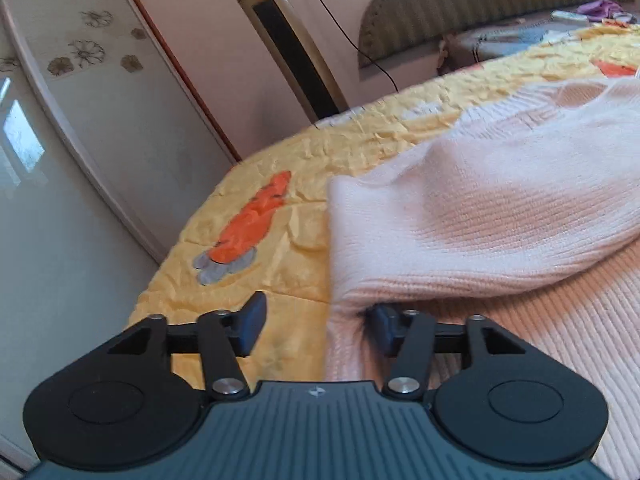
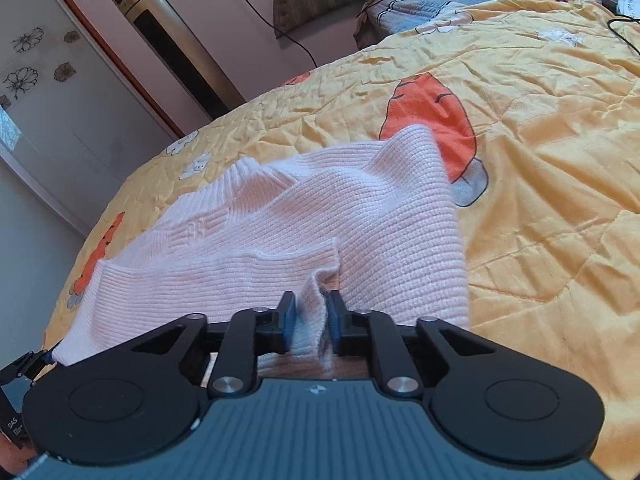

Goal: Fold small clothes

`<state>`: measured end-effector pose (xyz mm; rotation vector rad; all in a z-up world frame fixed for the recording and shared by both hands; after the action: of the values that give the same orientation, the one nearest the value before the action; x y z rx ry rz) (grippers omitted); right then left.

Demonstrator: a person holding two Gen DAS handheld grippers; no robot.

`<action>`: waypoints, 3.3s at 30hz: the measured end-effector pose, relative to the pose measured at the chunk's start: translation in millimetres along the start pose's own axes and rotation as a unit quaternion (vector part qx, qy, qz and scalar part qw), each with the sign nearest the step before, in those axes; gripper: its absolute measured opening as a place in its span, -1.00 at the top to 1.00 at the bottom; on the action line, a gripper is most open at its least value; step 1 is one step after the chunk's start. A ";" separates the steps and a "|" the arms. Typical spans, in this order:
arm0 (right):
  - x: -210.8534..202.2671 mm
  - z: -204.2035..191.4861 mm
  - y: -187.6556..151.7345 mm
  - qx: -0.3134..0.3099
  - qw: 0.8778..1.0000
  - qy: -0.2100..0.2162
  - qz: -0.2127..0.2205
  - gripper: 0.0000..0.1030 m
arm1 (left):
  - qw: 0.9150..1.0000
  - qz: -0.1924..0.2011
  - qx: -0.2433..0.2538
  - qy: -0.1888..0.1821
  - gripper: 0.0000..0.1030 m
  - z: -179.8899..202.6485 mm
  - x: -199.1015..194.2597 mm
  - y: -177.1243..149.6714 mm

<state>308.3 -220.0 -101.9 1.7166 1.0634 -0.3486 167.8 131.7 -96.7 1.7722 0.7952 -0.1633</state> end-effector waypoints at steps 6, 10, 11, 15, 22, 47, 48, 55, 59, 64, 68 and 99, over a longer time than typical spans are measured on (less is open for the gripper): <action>-52.3 -33.8 -2.3 -0.030 0.996 0.019 0.084 -0.44 | 0.992 0.074 0.043 -0.090 -0.58 25.2 -53.9 -0.9; -20.3 -82.7 -19.8 -0.166 0.985 -0.013 0.052 -0.54 | 0.992 -0.017 0.064 -0.110 -0.58 50.6 -5.4 -9.1; -8.7 -88.5 -25.9 -0.198 0.979 -0.039 0.037 -0.56 | 0.992 -0.012 0.024 -0.123 -0.60 43.9 0.3 -9.0; 12.2 -88.2 -49.9 -0.267 0.960 -0.076 0.013 -0.66 | 0.984 -0.063 -0.067 -0.152 -0.68 14.4 14.0 -6.6; -73.3 -84.0 -61.0 -0.207 0.977 -0.028 0.037 -0.72 | 0.975 -0.029 -0.171 -0.138 -0.66 -59.4 -70.3 -43.6; -195.2 21.1 -227.6 0.126 0.982 0.137 -0.021 -0.40 | 0.758 -0.199 -0.492 -0.379 -0.70 -123.0 -98.4 -150.8; -194.6 21.5 -228.3 0.130 0.982 0.139 -0.021 -0.35 | 0.759 -0.192 -0.493 -0.378 -0.70 -122.2 -99.3 -148.6; -190.6 35.0 -225.8 0.172 0.972 0.157 -0.021 -0.14 | 0.794 -0.194 -0.459 -0.349 -0.69 -123.9 -76.7 -127.1; -186.0 36.0 -226.8 0.173 0.970 0.167 -0.026 -0.12 | 0.794 -0.206 -0.433 -0.374 -0.70 -105.9 -76.3 -126.1; -185.4 38.1 -225.8 0.179 0.969 0.170 -0.030 -0.10 | 0.781 -0.229 -0.417 -0.405 -0.55 -89.4 -88.9 -131.3; -181.4 40.2 -225.2 0.171 0.970 0.169 -0.039 0.17 | 0.789 -0.245 -0.424 -0.372 0.25 -93.4 -85.0 -137.3; -208.7 29.7 -139.1 0.221 0.924 0.302 0.074 0.74 | 0.777 -0.192 -0.425 -0.422 0.72 -122.4 -61.7 -58.2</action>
<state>88.6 -337.6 -60.2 2.3869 1.3464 0.0617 52.9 222.6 -69.3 0.5234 0.4153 -0.6983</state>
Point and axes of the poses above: each gripper's, at about its wrist camera, not at the fingertips, and x roughly the way its jaws point, z to its right, y to its top, the point moved 4 cm from there along x, roughly the way its jaws point, and after that the axes turned 8 degrees about -x, right-handed, at the moved point
